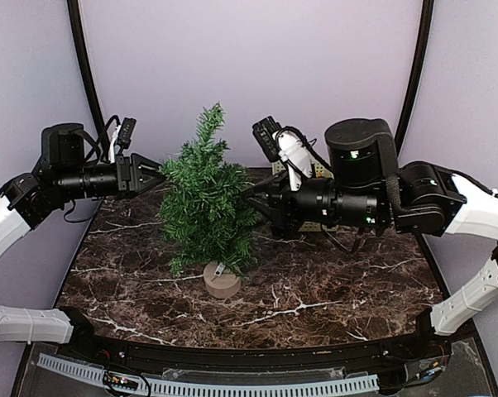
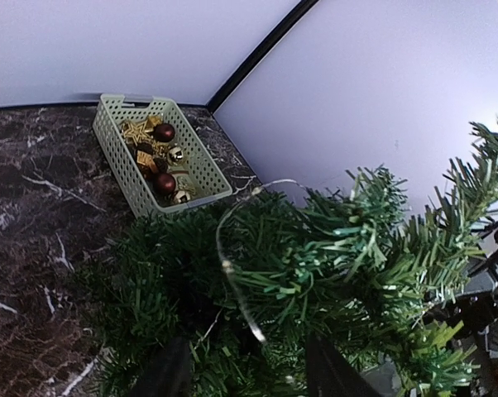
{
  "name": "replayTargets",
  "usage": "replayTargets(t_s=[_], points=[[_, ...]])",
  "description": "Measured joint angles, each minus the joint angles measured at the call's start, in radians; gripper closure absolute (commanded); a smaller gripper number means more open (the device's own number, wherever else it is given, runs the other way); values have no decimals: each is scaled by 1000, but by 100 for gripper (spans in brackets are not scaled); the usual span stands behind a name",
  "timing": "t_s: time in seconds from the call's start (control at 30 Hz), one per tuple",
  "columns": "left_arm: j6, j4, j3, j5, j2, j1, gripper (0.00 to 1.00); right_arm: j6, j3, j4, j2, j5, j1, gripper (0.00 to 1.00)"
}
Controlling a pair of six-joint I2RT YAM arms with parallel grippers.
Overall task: Decorate the small christmas tree
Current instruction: Wrap the side of the string light in the gap of the branches.
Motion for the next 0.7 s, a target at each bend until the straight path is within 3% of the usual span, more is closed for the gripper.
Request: replayTargets(t_s=[0.2,0.7], points=[[31,4,-17,-3,-62,0,26,27,-9,-37,-2,40,-48,100],[49,25,-123,39,-92,-44,21,111,-153,-39,-4,-16,-187,100]])
